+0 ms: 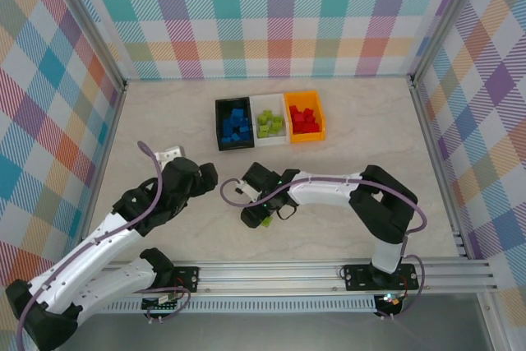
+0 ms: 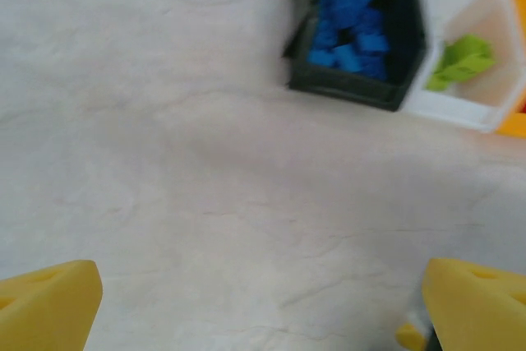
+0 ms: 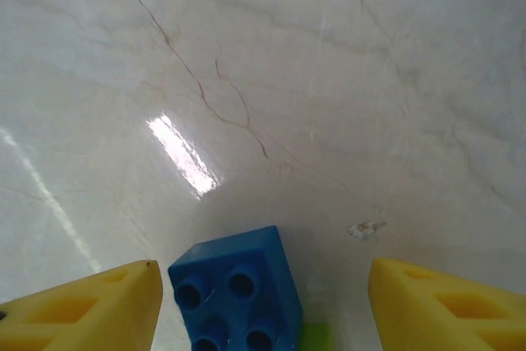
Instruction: Sort the legos into containers by color
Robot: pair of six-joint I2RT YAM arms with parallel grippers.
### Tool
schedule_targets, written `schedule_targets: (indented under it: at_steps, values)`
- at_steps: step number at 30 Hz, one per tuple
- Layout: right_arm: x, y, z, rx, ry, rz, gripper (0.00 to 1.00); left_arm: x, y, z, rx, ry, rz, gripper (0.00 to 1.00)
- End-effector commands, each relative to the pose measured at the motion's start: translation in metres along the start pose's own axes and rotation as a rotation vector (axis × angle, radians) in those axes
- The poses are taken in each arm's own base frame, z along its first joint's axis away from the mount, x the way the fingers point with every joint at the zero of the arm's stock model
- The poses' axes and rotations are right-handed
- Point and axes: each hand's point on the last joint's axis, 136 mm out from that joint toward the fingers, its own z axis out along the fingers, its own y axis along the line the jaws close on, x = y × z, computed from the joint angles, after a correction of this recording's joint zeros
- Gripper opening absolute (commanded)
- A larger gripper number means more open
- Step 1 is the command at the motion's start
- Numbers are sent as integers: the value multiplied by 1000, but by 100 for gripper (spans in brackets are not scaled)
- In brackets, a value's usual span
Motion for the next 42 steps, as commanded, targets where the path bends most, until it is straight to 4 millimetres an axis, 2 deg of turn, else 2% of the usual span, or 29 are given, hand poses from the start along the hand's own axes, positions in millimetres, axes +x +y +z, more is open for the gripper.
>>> schedule_targets:
  at_steps: [1, 6, 11, 13, 17, 20, 24, 29, 34, 37, 42]
  values:
    - [5, -1, 4, 54, 44, -61, 65, 17, 13, 10, -8, 91, -73, 100]
    - [9, 1, 5, 100, 74, -112, 63, 13, 13, 16, -19, 92, -89, 100]
    - [12, 4, 7, 101, 87, -124, 52, 11, 14, 19, -7, 106, -122, 100]
    - [9, 3, 6, 102, 68, -117, 44, 9, 15, 17, -11, 101, -118, 100]
    - [-7, 3, -1, 107, -3, -94, 39, 8, 17, 14, -12, 94, -107, 100]
    - [-31, 0, -18, 101, -98, -54, 36, 6, 19, 11, -9, 82, -101, 100]
    - [-80, -17, -57, 110, -263, 13, 34, 8, 21, 9, -4, 74, -104, 100]
    - [-149, -62, -86, 126, -413, 144, 35, 11, 23, 8, 4, 77, -107, 100]
    - [-209, -100, -81, 94, -455, 226, 36, 18, 23, 8, 23, 92, -101, 100]
    - [-237, -118, -74, 96, -456, 251, 37, 23, 15, 9, 60, 124, -79, 100]
    - [-262, -149, -61, 130, -483, 322, 39, 33, 6, 14, 105, 172, -49, 100]
